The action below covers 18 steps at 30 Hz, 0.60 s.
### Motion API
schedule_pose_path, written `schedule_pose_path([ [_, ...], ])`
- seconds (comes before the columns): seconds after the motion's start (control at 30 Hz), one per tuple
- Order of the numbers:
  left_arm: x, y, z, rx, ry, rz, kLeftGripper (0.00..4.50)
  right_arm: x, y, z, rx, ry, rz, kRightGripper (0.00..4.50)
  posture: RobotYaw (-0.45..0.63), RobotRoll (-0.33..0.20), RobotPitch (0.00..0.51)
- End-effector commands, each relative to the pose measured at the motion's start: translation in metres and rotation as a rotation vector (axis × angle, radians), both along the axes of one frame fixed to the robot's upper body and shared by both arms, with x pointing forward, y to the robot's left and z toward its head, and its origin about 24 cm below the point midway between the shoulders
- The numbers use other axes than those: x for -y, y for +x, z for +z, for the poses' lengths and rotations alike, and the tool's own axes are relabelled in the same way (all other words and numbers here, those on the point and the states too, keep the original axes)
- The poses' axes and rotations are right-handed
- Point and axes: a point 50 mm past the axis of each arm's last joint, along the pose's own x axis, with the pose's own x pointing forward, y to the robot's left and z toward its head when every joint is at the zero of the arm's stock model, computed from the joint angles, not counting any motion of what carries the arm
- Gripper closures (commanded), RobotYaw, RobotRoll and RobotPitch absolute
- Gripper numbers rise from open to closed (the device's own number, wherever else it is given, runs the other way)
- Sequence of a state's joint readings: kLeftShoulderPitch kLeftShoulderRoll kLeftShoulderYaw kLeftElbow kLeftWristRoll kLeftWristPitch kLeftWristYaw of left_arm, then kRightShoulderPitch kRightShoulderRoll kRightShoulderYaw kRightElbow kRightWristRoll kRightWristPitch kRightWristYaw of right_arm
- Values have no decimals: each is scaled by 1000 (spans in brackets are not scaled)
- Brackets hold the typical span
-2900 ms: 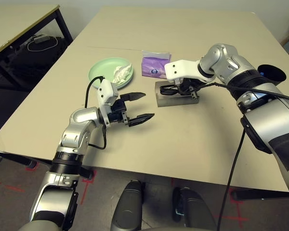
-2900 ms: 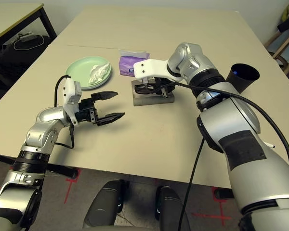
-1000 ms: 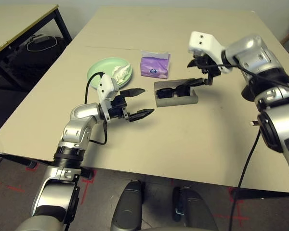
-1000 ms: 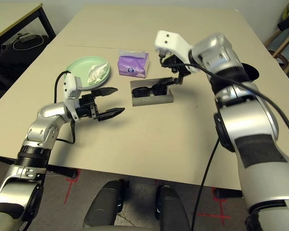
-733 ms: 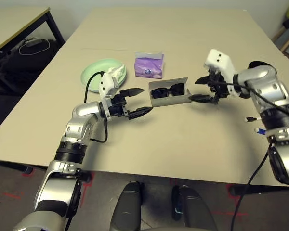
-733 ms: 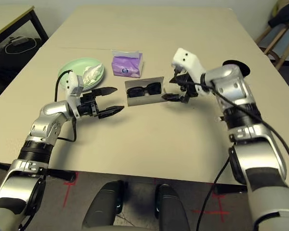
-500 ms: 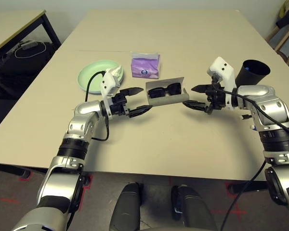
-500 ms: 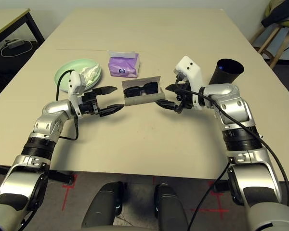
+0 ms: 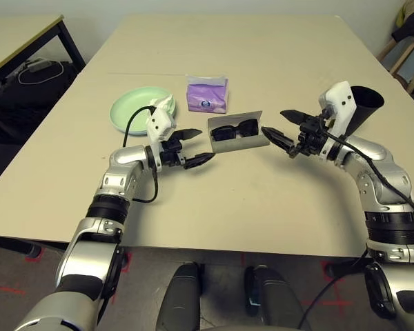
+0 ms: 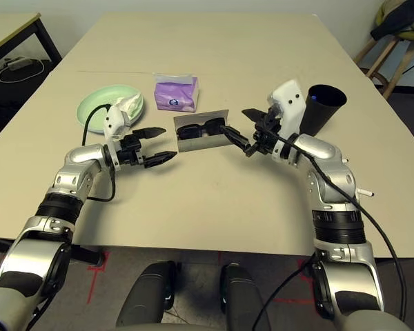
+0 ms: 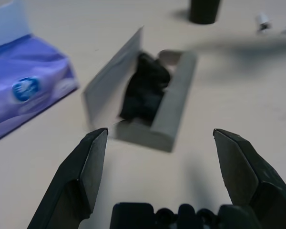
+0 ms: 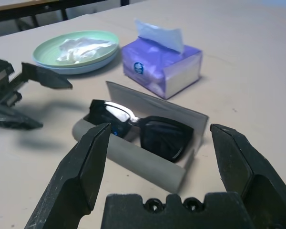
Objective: Organize and tidy the items on the table.
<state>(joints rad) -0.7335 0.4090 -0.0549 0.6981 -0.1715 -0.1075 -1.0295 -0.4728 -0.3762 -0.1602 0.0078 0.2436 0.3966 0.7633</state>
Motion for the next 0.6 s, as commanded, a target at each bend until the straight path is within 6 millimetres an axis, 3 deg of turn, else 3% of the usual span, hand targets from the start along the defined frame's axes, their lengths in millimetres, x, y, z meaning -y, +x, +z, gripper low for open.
schedule_pose_path([
  [0.03,-1,4,1,28,11,26,0,14,-10,-15,18,11,-16,24,105,0,105],
  [0.27,-5,5,2,32,-15,45,0,23,-24,-34,65,-49,-24,24,98,0,113],
  [0.6,-6,14,0,6,-49,134,0,32,-24,-28,124,17,-35,24,90,0,117],
])
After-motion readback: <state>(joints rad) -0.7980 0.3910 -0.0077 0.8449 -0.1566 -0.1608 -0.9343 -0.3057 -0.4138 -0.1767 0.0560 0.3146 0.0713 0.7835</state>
